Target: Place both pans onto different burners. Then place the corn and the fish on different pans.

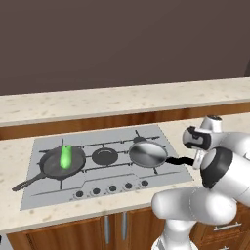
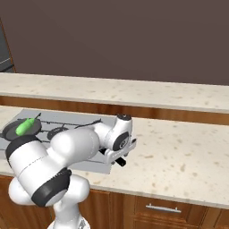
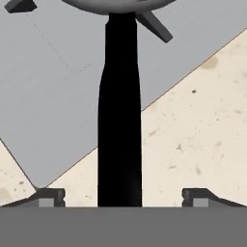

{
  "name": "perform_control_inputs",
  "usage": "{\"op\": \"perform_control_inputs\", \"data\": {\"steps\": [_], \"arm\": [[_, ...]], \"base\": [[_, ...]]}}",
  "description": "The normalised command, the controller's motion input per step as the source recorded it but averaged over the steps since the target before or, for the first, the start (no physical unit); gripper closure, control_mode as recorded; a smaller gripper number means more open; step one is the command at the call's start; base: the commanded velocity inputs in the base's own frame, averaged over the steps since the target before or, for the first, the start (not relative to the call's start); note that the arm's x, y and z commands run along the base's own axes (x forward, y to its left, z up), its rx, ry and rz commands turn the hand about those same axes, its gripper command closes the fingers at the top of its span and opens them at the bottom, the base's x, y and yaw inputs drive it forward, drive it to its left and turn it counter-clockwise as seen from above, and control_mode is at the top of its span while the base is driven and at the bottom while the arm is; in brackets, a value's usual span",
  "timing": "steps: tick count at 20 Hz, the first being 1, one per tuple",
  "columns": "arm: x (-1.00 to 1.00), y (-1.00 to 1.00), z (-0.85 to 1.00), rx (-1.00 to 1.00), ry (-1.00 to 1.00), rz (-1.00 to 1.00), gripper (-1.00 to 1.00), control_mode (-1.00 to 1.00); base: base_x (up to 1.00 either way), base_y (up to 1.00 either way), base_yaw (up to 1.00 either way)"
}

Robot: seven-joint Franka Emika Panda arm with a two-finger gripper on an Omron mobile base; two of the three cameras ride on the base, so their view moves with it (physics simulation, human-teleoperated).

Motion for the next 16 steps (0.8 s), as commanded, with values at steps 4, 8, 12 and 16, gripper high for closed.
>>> {"op": "perform_control_inputs", "data": {"steps": [4,8,12,16], "arm": [[-0.41,0.12,0.34,0.0,0.0,0.0,-1.0,-1.0],[-0.64,0.37,0.48,0.0,0.0,0.0,-1.0,-1.0],[-0.61,0.49,0.55,0.0,0.0,-0.04,-1.0,-1.0],[-0.61,0.48,0.45,0.0,0.0,-0.15,-1.0,-1.0]], "base": [[0.0,0.0,0.0],[0.0,0.0,0.0],[0.0,0.0,0.0],[0.0,0.0,0.0]]}}
